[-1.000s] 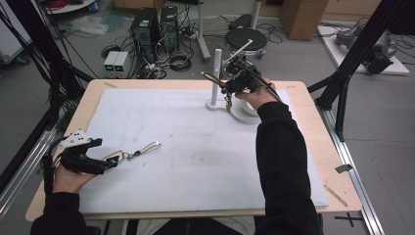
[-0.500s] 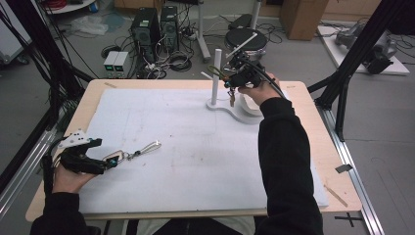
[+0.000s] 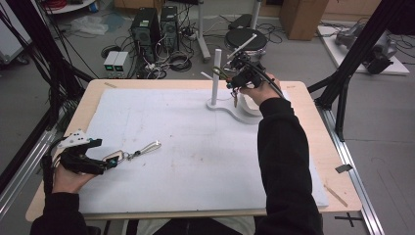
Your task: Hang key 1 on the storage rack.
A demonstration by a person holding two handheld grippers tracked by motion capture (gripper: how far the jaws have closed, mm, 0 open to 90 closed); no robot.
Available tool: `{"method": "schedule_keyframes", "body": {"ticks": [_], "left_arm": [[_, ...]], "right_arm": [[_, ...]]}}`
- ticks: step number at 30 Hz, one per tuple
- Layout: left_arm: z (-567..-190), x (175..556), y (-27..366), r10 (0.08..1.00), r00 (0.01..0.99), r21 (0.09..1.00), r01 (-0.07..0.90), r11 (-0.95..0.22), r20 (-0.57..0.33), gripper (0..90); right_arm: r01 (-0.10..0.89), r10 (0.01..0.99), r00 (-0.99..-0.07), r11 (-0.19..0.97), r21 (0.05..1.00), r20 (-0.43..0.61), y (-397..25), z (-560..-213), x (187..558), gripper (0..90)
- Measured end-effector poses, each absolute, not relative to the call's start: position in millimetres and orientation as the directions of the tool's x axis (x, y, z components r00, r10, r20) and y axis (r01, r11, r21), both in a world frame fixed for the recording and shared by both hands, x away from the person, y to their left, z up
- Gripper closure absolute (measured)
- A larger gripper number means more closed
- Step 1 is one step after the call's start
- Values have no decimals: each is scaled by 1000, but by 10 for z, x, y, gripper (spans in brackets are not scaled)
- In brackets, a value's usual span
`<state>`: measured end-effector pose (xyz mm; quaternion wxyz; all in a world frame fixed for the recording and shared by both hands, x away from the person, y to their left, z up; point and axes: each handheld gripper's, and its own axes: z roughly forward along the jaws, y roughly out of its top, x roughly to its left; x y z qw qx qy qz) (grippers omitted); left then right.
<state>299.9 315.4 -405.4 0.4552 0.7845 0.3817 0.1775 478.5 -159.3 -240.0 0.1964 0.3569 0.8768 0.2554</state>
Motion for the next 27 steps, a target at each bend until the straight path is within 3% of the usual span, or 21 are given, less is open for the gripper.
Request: {"method": "schedule_keyframes", "body": {"ticks": [27], "left_arm": [[-4058,3002,3155,767,638,852,437,-288,-68,20]], "right_arm": [[592,772,-622,574,566,-133,-1400,-2867,5025,683]]}}
